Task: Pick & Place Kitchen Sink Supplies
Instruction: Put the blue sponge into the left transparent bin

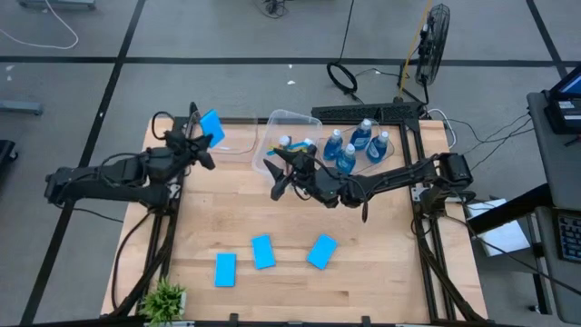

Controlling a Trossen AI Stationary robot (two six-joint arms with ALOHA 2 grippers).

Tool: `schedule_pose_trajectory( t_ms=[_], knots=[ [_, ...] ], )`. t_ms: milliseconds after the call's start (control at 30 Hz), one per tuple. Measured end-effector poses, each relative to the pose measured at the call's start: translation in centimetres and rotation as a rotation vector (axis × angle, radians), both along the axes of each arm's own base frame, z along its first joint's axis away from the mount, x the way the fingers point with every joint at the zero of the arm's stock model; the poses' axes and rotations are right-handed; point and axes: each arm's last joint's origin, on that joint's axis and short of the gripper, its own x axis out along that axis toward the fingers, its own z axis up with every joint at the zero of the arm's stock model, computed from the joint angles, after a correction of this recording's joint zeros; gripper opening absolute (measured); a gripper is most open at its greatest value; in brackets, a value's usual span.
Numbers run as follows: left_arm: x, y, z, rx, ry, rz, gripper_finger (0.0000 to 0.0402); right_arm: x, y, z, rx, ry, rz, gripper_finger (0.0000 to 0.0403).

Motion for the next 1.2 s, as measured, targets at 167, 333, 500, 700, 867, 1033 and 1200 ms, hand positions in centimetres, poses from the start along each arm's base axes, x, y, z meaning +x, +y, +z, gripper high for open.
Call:
schedule_pose_trajectory(
  t_ms=[167, 333, 500, 700, 867, 1033, 1200],
  knots=[
    [0.1, 1.3, 0.1, -0.086, 0.060, 0.006, 0.0007, 0.0, 0.0, 0.0, 0.000, 0.001, 0.000, 0.0203],
    [0.8, 3.3, -0.5, -0.190, 0.101, -0.040, 0.0007, 0.0, 0.0, 0.0, 0.000, 0.002, 0.000, 0.0200],
    [1.4, 5.9, -1.8, -0.322, 0.136, -0.068, 0.0007, 0.0, 0.0, 0.0, 0.000, 0.003, 0.001, 0.0200],
    [1.9, 9.4, -3.1, -0.431, 0.100, -0.111, 0.0007, 0.0, 0.5, 0.0, 0.000, 0.003, 0.014, 0.0205],
    [2.3, 12.0, -4.5, -0.521, 0.061, -0.150, 0.0007, 0.0, 0.8, -0.1, -0.001, 0.010, 0.021, 0.0202],
    [2.6, 13.9, -6.5, -0.612, 0.083, -0.123, 0.0007, 0.0, 0.8, -0.1, -0.001, 0.009, 0.021, 0.0202],
    [3.6, 15.7, -6.4, -0.616, 0.122, -0.123, 0.0007, 0.0, 0.8, -0.1, -0.001, 0.010, 0.021, 0.0202]
  ],
)
